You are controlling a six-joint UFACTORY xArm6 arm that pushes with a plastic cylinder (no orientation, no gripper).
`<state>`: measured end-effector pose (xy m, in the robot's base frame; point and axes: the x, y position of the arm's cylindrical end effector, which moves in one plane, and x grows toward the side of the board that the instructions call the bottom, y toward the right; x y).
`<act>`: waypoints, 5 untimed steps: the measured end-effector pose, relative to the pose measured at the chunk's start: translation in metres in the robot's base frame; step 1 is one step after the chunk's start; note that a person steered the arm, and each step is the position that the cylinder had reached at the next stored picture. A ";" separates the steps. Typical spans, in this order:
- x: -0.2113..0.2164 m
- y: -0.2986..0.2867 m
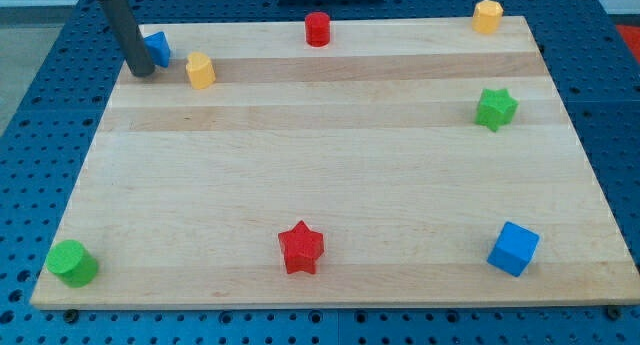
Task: Point your arm to the yellow hexagon
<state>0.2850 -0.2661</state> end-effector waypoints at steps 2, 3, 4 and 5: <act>-0.039 0.001; -0.039 -0.001; -0.035 -0.009; 0.011 -0.012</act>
<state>0.2961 -0.2778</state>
